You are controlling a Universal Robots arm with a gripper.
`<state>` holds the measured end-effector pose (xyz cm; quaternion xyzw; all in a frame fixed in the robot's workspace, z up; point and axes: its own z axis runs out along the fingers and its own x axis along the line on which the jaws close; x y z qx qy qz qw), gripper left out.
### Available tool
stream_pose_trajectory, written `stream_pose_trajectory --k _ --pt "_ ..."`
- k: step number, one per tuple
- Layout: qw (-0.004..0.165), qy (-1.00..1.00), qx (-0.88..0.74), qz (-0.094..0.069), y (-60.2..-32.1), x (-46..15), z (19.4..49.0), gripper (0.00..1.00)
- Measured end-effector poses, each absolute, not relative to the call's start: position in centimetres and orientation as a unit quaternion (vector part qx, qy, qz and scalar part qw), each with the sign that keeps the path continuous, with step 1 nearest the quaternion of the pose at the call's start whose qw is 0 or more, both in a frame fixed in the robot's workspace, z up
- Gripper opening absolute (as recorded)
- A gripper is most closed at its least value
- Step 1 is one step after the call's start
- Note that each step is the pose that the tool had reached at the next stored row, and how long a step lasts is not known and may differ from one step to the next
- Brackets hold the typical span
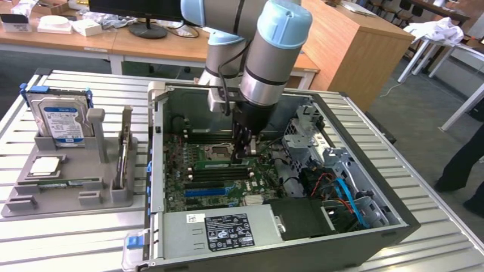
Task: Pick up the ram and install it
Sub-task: 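Insert the ram into the slot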
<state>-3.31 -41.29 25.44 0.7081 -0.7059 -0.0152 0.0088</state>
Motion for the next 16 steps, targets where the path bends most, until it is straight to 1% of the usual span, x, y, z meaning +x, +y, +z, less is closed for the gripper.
stream_pose_trajectory --k 16 --pt "0.009 -0.706 0.708 -0.015 -41.29 -3.31 24.76 0.11"
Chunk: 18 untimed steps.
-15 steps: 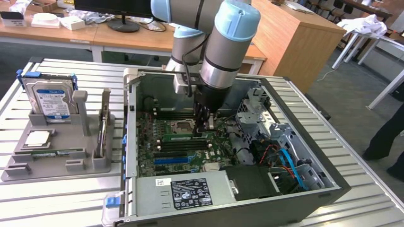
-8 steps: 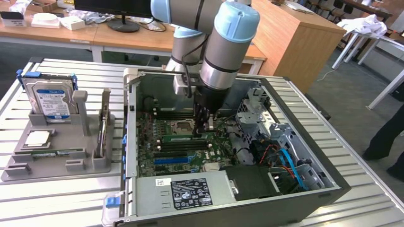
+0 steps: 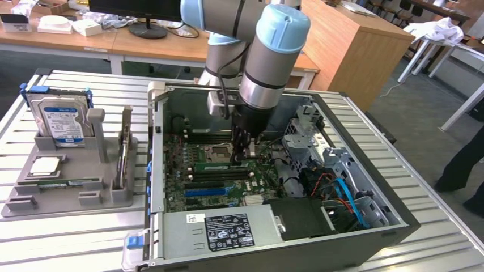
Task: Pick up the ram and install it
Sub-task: 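Insert the ram into the slot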
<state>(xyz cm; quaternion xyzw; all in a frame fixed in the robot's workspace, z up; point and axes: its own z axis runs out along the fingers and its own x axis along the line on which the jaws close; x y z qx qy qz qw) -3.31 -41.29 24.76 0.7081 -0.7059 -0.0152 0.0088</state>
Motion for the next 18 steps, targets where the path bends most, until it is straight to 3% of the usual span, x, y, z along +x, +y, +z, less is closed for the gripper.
stream_pose_trajectory --k 18 --pt "0.009 -0.706 0.708 -0.015 -41.29 -3.31 23.99 0.11"
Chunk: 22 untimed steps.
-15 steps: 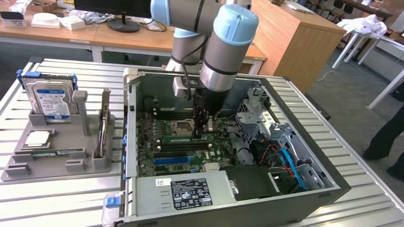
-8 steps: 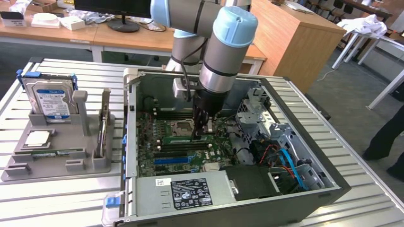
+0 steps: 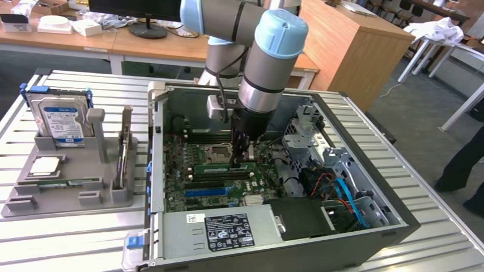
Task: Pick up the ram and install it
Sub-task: 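Insert the ram into the slot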
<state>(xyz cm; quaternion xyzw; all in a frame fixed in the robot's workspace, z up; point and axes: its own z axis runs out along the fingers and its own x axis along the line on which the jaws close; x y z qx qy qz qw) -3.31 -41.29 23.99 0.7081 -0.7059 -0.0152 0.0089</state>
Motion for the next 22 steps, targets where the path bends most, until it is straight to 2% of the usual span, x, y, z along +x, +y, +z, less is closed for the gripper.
stream_pose_trajectory --k 22 --pt "0.009 -0.706 0.708 -0.015 -41.29 -3.31 23.30 0.11"
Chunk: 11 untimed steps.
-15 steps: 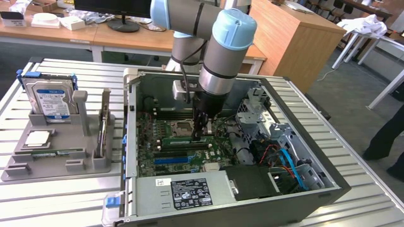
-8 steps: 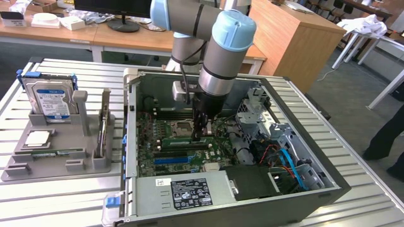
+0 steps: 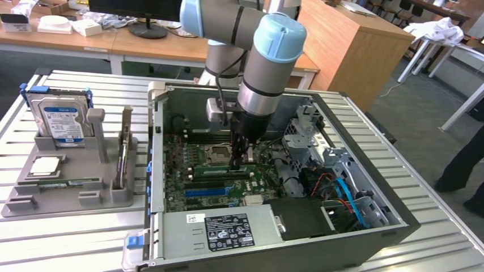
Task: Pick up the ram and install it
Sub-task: 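Insert the ram into the slot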
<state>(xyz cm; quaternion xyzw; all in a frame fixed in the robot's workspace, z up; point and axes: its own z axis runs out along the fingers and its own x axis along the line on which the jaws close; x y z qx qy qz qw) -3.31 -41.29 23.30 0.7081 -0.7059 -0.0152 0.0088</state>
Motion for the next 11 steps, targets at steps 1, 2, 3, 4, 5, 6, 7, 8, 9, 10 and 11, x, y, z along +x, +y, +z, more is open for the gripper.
stream_pose_trajectory --k 1,2,3,4,5,6,7,8,9,10,11 --pt "0.009 -0.706 0.708 -0.015 -41.29 -3.31 23.27 0.11" --pt "0.009 -0.706 0.708 -0.015 -41.29 -3.31 23.24 0.11" --pt "0.009 -0.706 0.708 -0.015 -41.30 -3.31 23.24 0.11" --pt "0.009 -0.706 0.708 -0.015 -41.29 -3.31 23.22 0.11" --pt "0.009 -0.706 0.708 -0.015 -41.33 -3.32 23.22 0.11" --pt "0.009 -0.706 0.708 -0.015 -41.33 -3.31 23.22 0.11" --pt "0.009 -0.706 0.708 -0.015 -41.34 -3.31 23.22 0.11" --pt "0.009 -0.706 0.708 -0.015 -41.34 -3.31 23.22 0.11" --pt "0.009 -0.706 0.708 -0.015 -41.35 -3.32 23.22 0.11" --pt "0.009 -0.706 0.708 -0.015 -41.36 -3.31 23.22 0.11" --pt "0.009 -0.706 0.708 -0.015 -41.38 -3.31 23.22 0.11"
